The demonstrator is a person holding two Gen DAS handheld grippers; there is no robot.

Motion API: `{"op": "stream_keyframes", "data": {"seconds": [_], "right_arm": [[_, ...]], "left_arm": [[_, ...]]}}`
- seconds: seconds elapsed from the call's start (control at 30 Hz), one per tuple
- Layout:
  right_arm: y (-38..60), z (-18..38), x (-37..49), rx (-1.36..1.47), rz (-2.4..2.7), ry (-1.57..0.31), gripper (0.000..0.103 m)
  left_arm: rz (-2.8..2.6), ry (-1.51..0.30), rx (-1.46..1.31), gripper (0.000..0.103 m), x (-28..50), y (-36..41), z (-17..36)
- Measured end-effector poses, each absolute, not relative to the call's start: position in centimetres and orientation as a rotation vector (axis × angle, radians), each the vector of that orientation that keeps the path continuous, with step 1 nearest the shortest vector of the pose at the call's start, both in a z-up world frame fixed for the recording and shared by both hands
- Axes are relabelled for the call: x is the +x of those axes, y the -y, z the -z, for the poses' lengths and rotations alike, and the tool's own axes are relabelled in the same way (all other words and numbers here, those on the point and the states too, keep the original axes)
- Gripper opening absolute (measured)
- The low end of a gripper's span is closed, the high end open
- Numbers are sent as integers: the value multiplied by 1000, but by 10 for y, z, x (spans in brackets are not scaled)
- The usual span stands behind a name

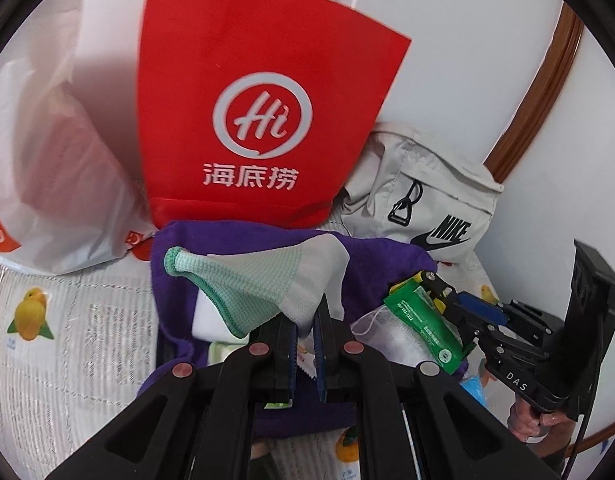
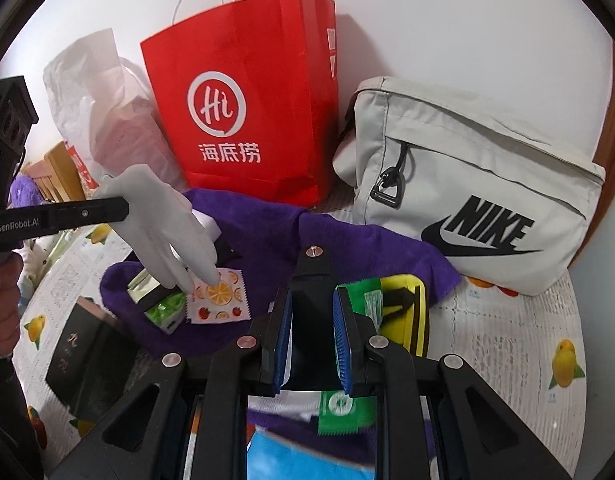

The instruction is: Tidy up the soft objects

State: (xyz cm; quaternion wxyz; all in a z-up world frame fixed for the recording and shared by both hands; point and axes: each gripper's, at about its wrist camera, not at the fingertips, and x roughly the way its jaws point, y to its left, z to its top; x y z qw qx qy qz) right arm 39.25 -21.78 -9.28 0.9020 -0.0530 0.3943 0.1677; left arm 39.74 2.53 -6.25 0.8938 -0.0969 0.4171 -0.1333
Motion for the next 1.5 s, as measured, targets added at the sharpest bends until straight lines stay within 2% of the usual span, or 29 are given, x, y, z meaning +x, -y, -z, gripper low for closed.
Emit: {"op": "stream_keyframes", "data": {"seconds": [0.57,0.77,0.83,0.97,1.03,1.07,1.1,1.13,1.37,1.43,1.5], "right_arm": [[208,131,436,-157,-307,-934,21],[206,139,441,-150,-316,-967,21],[207,140,442,-146,-315,-973,21],[207,138,441,-145,-321,-970,22],[208,136,440,-148,-323,-973,27],[208,134,440,-146,-323,-971,35],[209,132,439,-144,-322,-965,44],[210,130,437,-142,-320,-960,47],[215,109,423,-135,-304,-930,59],[216,103,417,-129,-293,-925,65],[219,95,408,-126,-271,-915,70]], "left_arm": [[234,-964,-162,8,432,-16,108],[231,-974,-161,9,434,-16,110],[232,-982,-161,17,435,-16,111],[237,-981,-154,19,435,-14,109],[240,-980,-153,31,435,-14,107],[240,-979,-153,36,434,-13,105],[241,-979,-149,49,433,-13,104],[241,-975,-142,60,432,-12,102],[218,-929,-99,68,413,-11,79],[209,-937,-98,73,406,-12,73],[214,-937,-106,73,399,-15,68]]}}
